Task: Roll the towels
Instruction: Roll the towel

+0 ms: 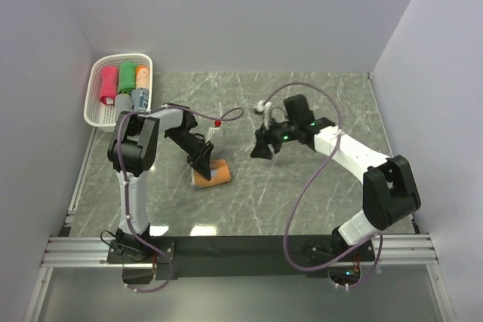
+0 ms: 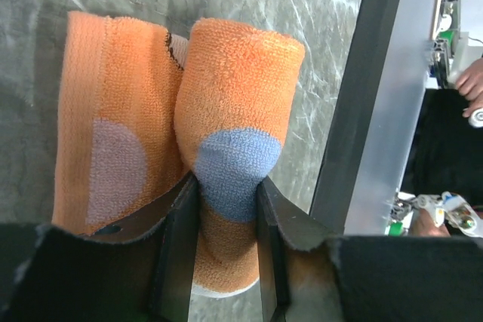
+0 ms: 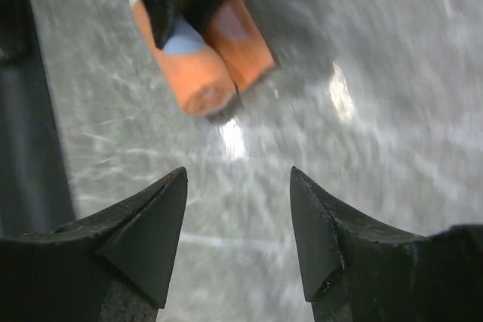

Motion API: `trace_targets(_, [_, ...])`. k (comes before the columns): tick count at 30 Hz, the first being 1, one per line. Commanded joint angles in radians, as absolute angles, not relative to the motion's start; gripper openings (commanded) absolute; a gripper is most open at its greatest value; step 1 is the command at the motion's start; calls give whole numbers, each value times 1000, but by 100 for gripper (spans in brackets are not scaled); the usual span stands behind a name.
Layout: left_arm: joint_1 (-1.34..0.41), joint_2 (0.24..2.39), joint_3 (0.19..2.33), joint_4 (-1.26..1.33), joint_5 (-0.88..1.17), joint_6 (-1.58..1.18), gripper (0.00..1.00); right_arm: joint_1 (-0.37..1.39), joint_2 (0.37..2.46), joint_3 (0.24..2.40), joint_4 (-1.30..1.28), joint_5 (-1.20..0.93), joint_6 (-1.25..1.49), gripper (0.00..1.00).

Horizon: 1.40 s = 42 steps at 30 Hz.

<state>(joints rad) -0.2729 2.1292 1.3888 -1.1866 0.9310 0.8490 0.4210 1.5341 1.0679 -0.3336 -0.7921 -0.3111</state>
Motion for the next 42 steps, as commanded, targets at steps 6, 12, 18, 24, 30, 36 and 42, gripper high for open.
trace_targets(6, [-261, 2229, 1445, -1144, 738, 939, 17, 681, 1571, 1026, -66, -623, -695, 67])
trace_targets(12, [-255, 2246, 1470, -1149, 735, 931, 19, 796, 1638, 1009, -6, -586, -840, 67])
trace_targets(18, [-252, 2263, 1489, -1158, 732, 933, 22, 876, 1704, 1005, -21, -568, -965, 67])
trace_targets(24, [-250, 2264, 1496, -1163, 729, 937, 23, 899, 1802, 1040, -24, -514, -1009, 64])
trace_targets(30, [-245, 2267, 1503, -1173, 730, 948, 23, 923, 1882, 1155, -145, -453, -1032, 50])
trace_targets(36, [-236, 2276, 1529, -1200, 738, 965, 24, 948, 1930, 1186, -248, -393, -1075, 36])
trace_targets(42, [-229, 2270, 1548, -1216, 739, 989, 28, 962, 1966, 1209, -316, -313, -1074, 0])
